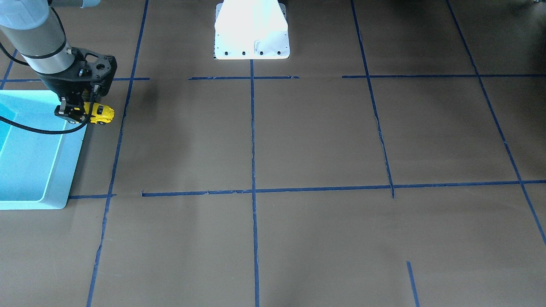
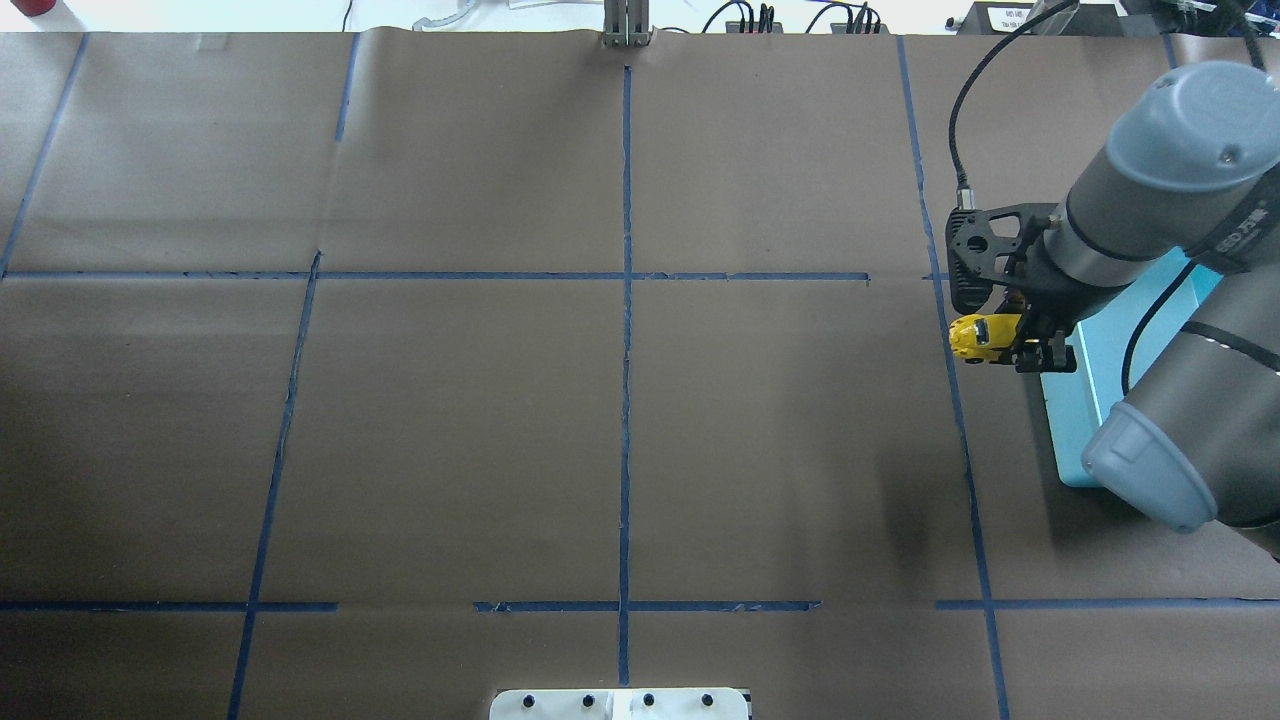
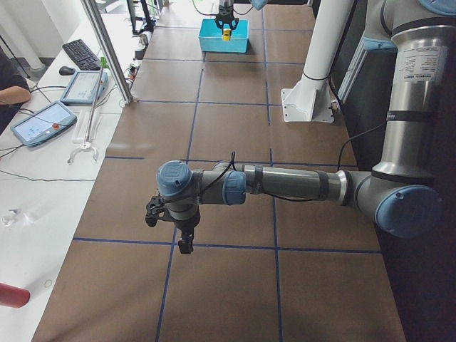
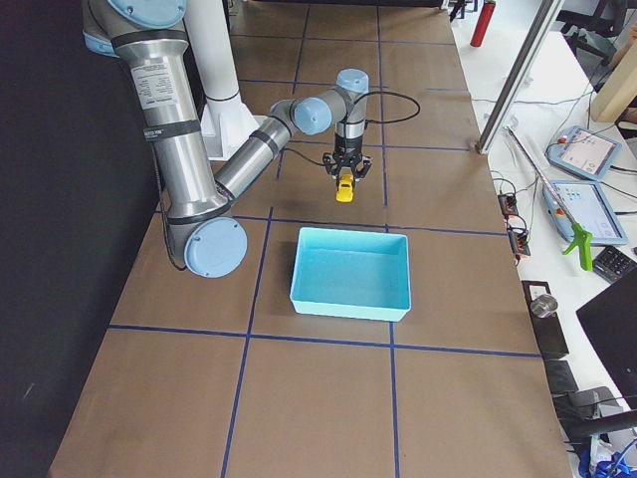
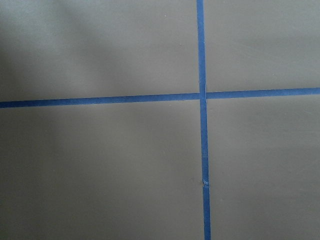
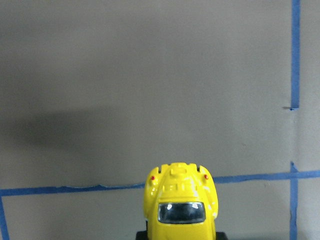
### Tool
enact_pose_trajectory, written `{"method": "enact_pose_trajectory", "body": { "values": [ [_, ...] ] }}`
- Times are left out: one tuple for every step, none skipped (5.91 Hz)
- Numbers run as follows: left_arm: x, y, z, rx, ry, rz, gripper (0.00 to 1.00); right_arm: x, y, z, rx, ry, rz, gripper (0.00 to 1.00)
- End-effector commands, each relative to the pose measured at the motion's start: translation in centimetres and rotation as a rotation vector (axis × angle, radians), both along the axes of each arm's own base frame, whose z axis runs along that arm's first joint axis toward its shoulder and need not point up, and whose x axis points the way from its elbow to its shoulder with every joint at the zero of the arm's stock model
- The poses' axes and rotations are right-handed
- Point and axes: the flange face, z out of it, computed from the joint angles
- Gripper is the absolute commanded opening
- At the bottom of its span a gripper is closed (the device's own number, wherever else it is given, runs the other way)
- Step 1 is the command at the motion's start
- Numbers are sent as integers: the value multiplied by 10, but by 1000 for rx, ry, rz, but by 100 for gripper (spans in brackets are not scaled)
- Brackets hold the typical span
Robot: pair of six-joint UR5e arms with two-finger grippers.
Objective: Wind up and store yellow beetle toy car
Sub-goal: 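Lift the car off the table with the right gripper, then carry the car over the light-blue bin and lower it inside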
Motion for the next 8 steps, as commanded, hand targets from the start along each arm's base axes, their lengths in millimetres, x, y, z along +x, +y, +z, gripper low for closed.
{"method": "enact_pose_trajectory", "body": {
  "values": [
    [0,0,0,0,0,0,100,90,2,70,-12,58,-40,0],
    [0,0,0,0,0,0,100,117,8,101,2,64,-78,0],
    [0,0,0,0,0,0,100,124,20,141,8,16,-73,0],
    [0,0,-1,1,0,0,100,113,9,180,11,-48,-88,0],
    [0,0,-2,3,2,0,100,107,0,216,27,-78,-65,0],
    [0,0,-2,3,2,-1,100,101,-8,246,49,-106,-28,0],
    [0,0,-2,3,2,-1,100,99,-11,275,62,-117,-21,0],
    [0,0,-2,4,2,0,100,81,-8,276,52,-135,-12,0]
  ]
}}
